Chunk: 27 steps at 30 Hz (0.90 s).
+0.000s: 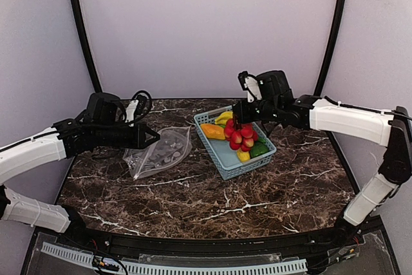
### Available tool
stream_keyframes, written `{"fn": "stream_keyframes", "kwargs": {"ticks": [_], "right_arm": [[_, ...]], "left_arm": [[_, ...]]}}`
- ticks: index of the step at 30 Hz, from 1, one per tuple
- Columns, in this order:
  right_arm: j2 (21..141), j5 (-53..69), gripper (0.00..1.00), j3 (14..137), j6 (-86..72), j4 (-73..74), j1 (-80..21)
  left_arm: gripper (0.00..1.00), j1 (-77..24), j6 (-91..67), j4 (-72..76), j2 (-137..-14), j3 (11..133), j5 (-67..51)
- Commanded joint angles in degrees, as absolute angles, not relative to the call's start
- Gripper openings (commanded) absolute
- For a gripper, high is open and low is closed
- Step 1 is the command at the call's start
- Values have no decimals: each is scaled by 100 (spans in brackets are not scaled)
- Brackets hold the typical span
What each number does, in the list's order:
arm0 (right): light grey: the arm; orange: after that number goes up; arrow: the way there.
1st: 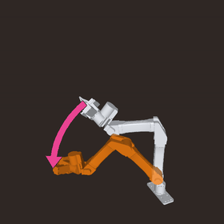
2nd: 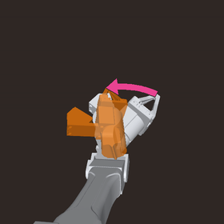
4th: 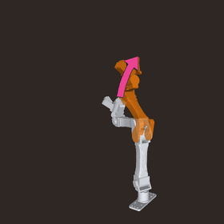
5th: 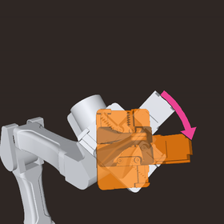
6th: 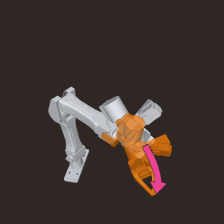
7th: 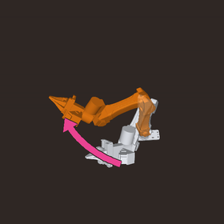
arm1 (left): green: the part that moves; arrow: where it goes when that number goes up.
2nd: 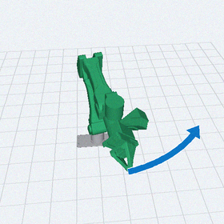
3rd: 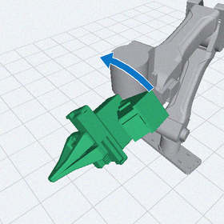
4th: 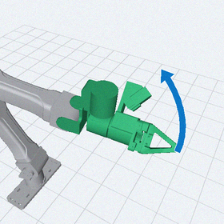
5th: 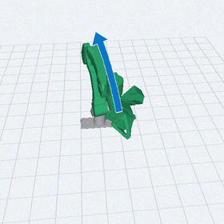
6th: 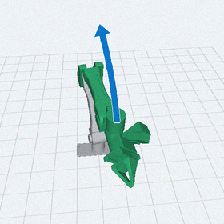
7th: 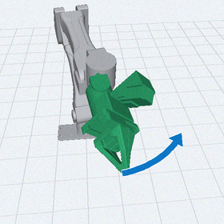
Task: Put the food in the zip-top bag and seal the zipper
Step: Adjust the fake fruit in the bin.
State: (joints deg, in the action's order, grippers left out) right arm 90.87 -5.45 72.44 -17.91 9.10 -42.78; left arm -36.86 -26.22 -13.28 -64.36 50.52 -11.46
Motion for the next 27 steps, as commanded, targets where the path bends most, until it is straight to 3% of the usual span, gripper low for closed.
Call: {"fn": "stream_keyframes", "kwargs": {"ticks": [1, 13, 27], "right_arm": [[8673, -257, 0, 7000, -1734, 201, -4279], [8149, -296, 0, 6675, -1695, 137, -4412], [9768, -586, 0, 7127, -1890, 812, -4447]], "left_arm": [[1, -3640, -2664, -1154, -6332, 4929, -1276], [1, -3647, -2634, -1019, -6582, 5128, -1499], [1, -3647, -2705, -967, -6633, 4962, -1543]]}}
